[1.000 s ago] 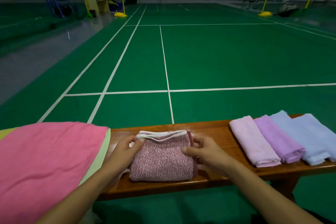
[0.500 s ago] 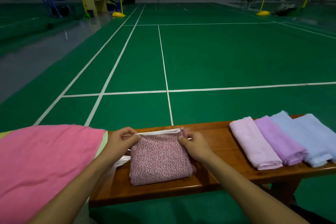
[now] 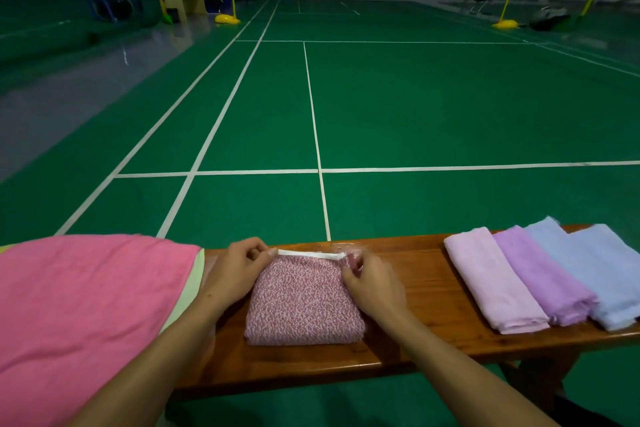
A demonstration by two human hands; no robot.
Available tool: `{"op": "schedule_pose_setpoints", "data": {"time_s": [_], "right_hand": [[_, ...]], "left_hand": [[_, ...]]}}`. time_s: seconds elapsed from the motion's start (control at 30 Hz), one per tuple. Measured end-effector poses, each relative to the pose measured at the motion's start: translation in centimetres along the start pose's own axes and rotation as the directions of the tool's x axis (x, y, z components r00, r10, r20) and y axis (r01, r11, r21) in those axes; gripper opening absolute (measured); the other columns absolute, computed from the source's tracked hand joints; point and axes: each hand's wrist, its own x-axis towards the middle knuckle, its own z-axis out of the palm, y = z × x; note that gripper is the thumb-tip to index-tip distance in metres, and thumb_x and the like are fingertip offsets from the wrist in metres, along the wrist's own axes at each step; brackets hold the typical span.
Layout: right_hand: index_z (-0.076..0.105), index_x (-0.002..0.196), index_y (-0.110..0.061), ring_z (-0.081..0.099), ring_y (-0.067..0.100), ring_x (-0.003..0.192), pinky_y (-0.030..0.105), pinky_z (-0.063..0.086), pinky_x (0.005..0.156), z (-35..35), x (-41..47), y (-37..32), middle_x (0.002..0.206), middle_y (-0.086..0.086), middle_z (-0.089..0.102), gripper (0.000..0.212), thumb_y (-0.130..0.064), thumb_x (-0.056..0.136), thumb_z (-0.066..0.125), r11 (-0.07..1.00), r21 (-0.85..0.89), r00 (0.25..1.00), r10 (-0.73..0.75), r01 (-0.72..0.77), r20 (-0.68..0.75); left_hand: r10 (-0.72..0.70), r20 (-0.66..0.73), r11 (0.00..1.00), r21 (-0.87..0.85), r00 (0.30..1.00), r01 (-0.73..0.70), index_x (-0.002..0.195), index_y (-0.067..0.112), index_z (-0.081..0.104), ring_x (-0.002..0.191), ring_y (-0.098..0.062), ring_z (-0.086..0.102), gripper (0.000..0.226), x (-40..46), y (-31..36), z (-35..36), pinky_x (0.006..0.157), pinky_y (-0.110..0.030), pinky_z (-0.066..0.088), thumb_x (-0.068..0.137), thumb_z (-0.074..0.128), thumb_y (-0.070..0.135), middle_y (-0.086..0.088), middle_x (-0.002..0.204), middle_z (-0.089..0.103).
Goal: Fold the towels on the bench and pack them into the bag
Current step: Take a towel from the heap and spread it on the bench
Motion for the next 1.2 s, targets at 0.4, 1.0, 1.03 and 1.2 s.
{"op": "schedule_pose_setpoints", "data": {"time_s": [0.4, 1.0, 1.03, 1.2], "right_hand": [[0.059, 0.129, -0.024, 0.061, 0.015, 0.103, 0.027, 0.047, 0.077, -4.1, -3.2, -0.6, 0.123, -0.002, 0.058, 0.037, -0.051, 0.105, 0.051, 0.914, -0.298, 0.917, -0.342, 0.274, -0.207], [0.0, 0.168, -0.027, -0.011, 0.018, 0.161, 0.05, -0.001, 0.131, -2.1, -3.4, 1.1, 0.176, 0.0, -0.008, 0.094, -0.085, 0.096, 0.019, 0.788, -0.283, 0.812, -0.416, 0.547, 0.41], [0.002, 0.168, -0.027, -0.01, 0.017, 0.162, 0.048, -0.003, 0.131, -2.3, -3.4, 1.2, 0.176, -0.001, -0.006, 0.095, -0.086, 0.096, 0.021, 0.792, -0.281, 0.814, -0.413, 0.543, 0.409], [0.047, 0.149, -0.036, 0.027, 0.01, 0.151, 0.043, 0.026, 0.128, -3.8, -3.6, 1.7, 0.159, -0.012, 0.041, 0.054, -0.064, 0.103, 0.045, 0.777, -0.166, 0.789, -0.567, 0.608, 0.238]], "left_hand": [[0.437, 0.004, 0.85, 0.324, 0.899, -0.415, 0.137, 0.034, 0.064, 0.132, -0.003, 0.051, 0.051, -4.8, 0.1, 0.1, 0.111, -0.04, 0.047, 0.101, 0.044, 0.065, 0.015, 0.141, 0.061], [0.292, 0.299, 0.826, 0.4, 0.908, -0.397, 0.143, 0.054, 0.045, 0.156, -0.006, 0.016, 0.076, -3.5, -1.3, 0.9, 0.123, -0.048, 0.02, 0.077, 0.054, 0.09, 0.019, 0.172, 0.016], [0.3, 0.292, 0.84, 0.371, 0.908, -0.397, 0.143, 0.054, 0.047, 0.155, -0.005, 0.017, 0.076, -3.5, -1.3, 0.8, 0.123, -0.047, 0.021, 0.077, 0.056, 0.09, 0.02, 0.171, 0.018], [0.401, 0.237, 0.863, 0.228, 0.885, -0.452, 0.12, 0.054, 0.065, 0.149, 0.002, 0.027, 0.051, -4.4, -2.0, -0.3, 0.121, -0.047, 0.032, 0.078, 0.067, 0.083, 0.029, 0.16, 0.035]]}}
